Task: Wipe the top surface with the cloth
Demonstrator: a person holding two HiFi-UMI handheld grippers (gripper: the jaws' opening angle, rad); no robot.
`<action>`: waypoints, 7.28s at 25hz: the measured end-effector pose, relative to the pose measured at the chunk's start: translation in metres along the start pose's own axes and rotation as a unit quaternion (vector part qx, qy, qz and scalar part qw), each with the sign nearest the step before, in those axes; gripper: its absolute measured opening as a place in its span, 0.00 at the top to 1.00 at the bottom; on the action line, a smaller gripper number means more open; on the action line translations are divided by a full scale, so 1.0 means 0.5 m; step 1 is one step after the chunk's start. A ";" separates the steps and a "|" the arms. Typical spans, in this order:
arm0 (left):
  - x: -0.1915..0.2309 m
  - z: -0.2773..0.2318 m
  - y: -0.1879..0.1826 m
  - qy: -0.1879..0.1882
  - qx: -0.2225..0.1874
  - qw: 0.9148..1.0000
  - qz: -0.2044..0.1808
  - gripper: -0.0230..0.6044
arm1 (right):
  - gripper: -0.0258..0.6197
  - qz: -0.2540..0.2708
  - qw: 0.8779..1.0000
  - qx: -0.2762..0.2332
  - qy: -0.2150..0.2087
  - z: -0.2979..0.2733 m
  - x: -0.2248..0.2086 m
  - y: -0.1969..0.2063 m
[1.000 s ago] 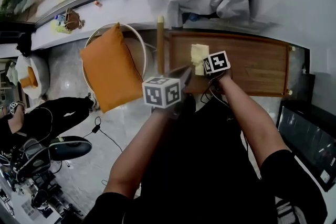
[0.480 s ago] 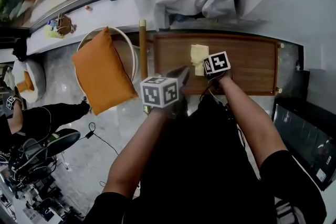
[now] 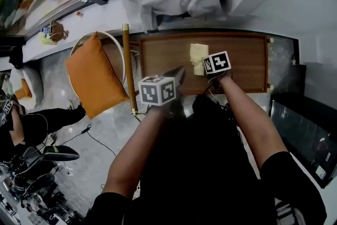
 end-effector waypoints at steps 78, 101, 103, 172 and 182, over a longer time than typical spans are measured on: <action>-0.051 -0.066 0.010 0.033 0.018 0.999 -0.020 0.95 | 0.91 0.003 0.983 -0.165 0.080 0.275 -0.159 -0.070; 0.248 0.259 0.075 -0.018 -0.036 0.999 0.018 0.95 | 0.91 0.049 0.993 -0.018 -0.104 -0.142 0.489 0.040; 0.251 0.257 0.083 -0.013 -0.029 0.999 0.012 0.95 | 0.91 0.058 0.994 -0.012 -0.093 -0.161 0.492 0.046; -0.135 -0.145 0.074 0.008 0.053 0.999 -0.012 0.95 | 0.91 0.034 0.998 -0.035 0.036 0.125 -0.207 0.074; -0.181 -0.184 0.075 0.022 0.064 0.997 -0.024 0.95 | 0.91 -0.003 0.998 -0.052 0.044 0.167 -0.282 0.081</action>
Point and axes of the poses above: the fingertips, and each gripper's own axes: z backward along the fingers, x to its left, y out of its underside, the point moved 2 cm from there along z, backward along the fingers, and after that the axes turned 14 degrees about -z, right-handed, at the moved point
